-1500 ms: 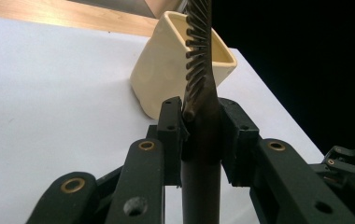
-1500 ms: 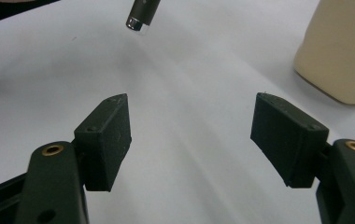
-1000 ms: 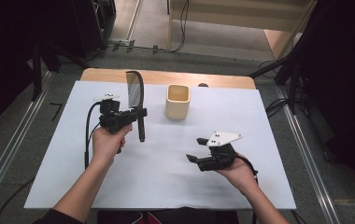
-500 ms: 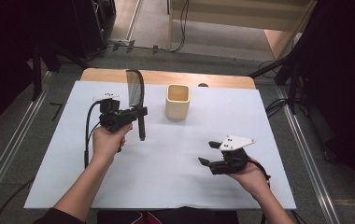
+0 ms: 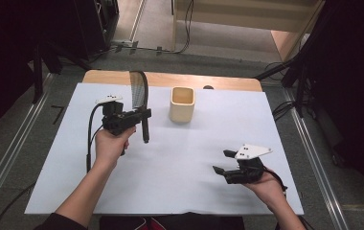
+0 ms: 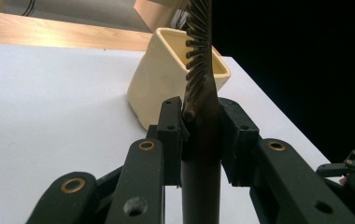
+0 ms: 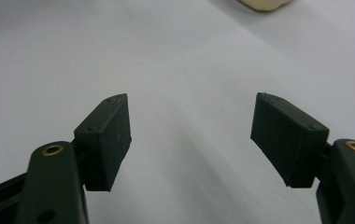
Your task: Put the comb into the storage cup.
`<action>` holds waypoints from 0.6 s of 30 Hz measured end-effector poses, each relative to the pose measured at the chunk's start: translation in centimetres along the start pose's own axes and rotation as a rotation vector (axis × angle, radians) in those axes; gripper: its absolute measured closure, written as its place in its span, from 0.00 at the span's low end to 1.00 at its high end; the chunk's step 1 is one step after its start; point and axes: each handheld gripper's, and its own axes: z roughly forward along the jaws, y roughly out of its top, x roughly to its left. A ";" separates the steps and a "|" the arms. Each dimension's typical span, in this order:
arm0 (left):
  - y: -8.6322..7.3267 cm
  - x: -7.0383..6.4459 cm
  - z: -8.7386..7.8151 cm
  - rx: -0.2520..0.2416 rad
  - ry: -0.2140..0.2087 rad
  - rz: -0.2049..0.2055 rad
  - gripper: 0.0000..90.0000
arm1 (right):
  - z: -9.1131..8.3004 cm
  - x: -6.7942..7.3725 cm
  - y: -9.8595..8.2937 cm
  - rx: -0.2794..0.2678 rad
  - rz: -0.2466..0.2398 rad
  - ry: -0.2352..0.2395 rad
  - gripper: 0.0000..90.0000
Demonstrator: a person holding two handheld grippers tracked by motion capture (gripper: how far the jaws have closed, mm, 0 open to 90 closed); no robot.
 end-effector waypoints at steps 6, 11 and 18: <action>0.1 -0.4 0.2 -0.022 0.009 0.038 0.81 | -0.6 -0.3 -0.8 -0.002 0.028 -0.013 0.30; -0.1 -0.9 0.6 -0.040 0.008 0.067 0.81 | -0.4 -0.4 -1.0 0.003 0.019 -0.008 0.30; -0.4 -2.0 1.4 -0.072 0.022 0.133 0.81 | -0.1 -0.4 -1.1 0.016 0.018 -0.006 0.30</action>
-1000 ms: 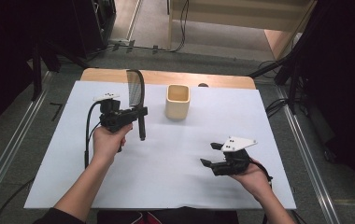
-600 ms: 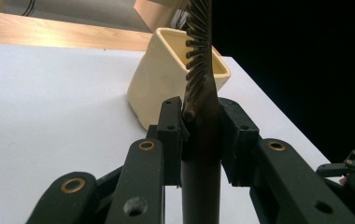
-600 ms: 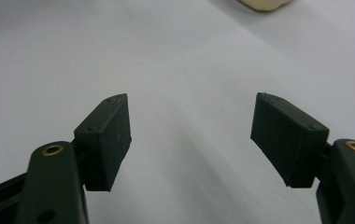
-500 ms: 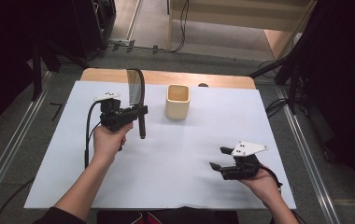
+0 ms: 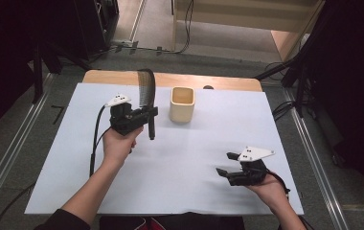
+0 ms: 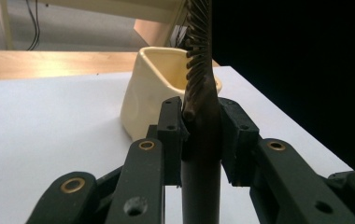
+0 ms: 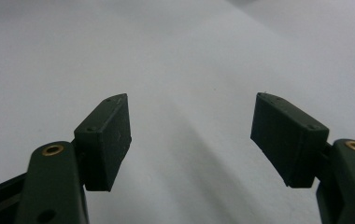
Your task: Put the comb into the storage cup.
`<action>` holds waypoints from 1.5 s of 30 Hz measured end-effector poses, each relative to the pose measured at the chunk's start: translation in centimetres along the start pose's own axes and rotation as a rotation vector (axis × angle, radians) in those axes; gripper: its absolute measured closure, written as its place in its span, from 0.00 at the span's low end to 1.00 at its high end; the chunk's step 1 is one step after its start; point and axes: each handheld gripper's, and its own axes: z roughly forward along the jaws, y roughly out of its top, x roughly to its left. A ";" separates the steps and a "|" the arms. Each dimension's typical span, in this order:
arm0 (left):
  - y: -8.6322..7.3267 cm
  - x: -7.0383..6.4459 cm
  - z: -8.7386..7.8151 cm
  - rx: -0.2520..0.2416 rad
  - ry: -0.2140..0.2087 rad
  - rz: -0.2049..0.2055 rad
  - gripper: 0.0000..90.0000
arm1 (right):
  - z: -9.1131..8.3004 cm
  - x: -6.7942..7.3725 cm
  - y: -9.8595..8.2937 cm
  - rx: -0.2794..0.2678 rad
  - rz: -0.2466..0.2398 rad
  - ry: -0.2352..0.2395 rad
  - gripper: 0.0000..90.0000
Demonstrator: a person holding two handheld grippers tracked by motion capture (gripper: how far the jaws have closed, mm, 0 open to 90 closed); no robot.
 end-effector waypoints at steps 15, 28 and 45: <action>1.0 -1.3 2.2 -0.026 -0.024 0.043 0.81 | -0.2 0.0 0.1 -0.017 0.004 -0.002 0.30; 3.2 -1.9 3.3 -0.054 -0.062 0.004 0.81 | -0.4 -0.1 0.1 -0.023 0.001 -0.012 0.30; 6.9 -2.8 4.4 -0.090 -0.069 0.040 0.81 | -0.2 0.1 0.3 -0.026 0.002 0.003 0.30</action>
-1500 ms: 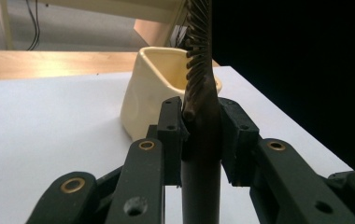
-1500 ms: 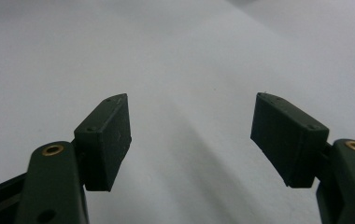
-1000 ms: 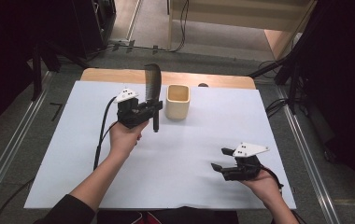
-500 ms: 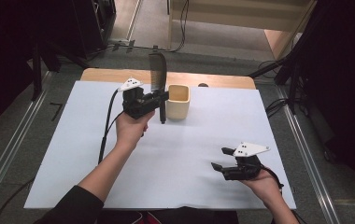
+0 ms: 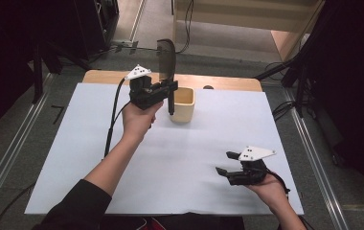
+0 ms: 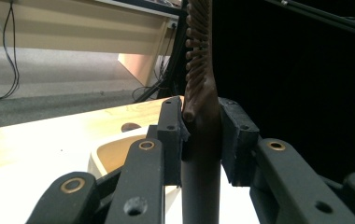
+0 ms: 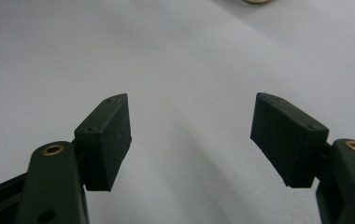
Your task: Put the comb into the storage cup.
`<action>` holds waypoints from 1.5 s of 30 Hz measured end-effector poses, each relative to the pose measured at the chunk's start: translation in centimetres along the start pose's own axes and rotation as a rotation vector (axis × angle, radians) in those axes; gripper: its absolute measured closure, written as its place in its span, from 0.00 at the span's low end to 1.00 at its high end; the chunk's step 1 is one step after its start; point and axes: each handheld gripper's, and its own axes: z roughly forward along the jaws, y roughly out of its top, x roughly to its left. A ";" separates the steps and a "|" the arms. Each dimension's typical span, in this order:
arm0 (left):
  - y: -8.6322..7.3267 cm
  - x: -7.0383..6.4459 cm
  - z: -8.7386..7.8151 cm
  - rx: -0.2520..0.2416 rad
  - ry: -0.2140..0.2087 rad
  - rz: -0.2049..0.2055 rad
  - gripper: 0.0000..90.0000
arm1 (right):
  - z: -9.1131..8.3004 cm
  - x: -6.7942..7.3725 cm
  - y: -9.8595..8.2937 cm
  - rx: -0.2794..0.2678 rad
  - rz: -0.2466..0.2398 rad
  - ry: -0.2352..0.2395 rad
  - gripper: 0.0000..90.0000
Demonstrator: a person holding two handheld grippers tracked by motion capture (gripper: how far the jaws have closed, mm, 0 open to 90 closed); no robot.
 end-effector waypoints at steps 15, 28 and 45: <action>1.8 -0.2 3.0 -0.010 0.001 0.031 0.81 | -0.2 0.1 0.3 -0.015 0.001 0.018 0.30; 1.9 1.0 5.0 -0.035 0.055 0.024 0.81 | -0.2 0.2 0.4 -0.019 -0.007 0.017 0.30; 0.6 3.4 6.9 -0.024 0.027 0.004 0.81 | -0.2 0.2 0.5 -0.024 -0.006 0.018 0.30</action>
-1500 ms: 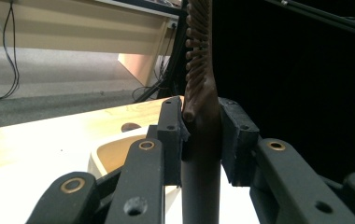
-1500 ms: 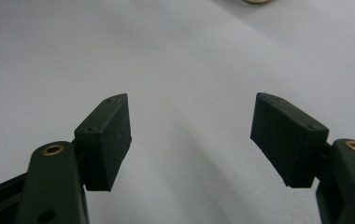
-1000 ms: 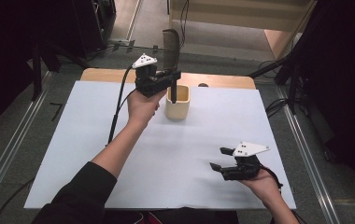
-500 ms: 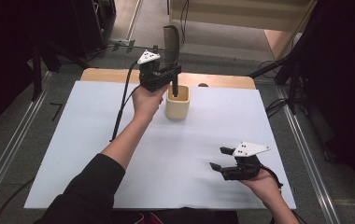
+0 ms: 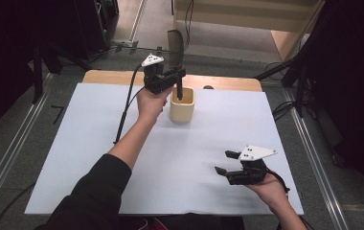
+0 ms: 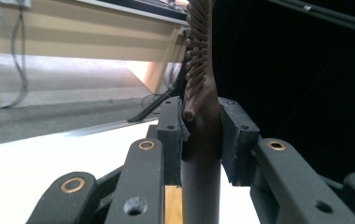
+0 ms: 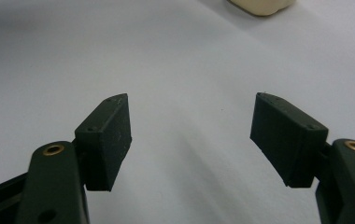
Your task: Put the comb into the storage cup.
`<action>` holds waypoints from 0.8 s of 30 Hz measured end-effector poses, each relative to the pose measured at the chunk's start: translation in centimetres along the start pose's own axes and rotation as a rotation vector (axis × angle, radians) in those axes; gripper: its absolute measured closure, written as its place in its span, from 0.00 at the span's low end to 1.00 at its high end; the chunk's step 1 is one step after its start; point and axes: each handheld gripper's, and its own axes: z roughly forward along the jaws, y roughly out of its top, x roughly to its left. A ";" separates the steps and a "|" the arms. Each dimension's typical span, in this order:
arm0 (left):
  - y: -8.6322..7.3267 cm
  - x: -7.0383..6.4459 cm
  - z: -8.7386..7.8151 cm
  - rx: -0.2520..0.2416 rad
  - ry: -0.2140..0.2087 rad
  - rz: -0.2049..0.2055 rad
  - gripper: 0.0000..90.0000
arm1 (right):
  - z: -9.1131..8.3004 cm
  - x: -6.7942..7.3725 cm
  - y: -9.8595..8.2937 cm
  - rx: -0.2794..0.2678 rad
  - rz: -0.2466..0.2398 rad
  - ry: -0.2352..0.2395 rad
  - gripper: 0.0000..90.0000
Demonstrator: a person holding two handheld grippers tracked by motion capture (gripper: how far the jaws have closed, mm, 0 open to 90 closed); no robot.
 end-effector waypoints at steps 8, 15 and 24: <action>-0.7 0.1 0.8 0.022 0.013 0.043 0.81 | 0.1 0.0 0.0 -0.002 -0.001 0.005 0.30; -1.4 0.1 1.5 0.060 0.012 0.051 0.81 | 0.2 0.1 0.2 -0.008 -0.009 0.000 0.30; -2.0 0.1 2.1 0.087 0.022 0.070 0.81 | 0.1 0.1 0.2 -0.010 -0.009 0.001 0.30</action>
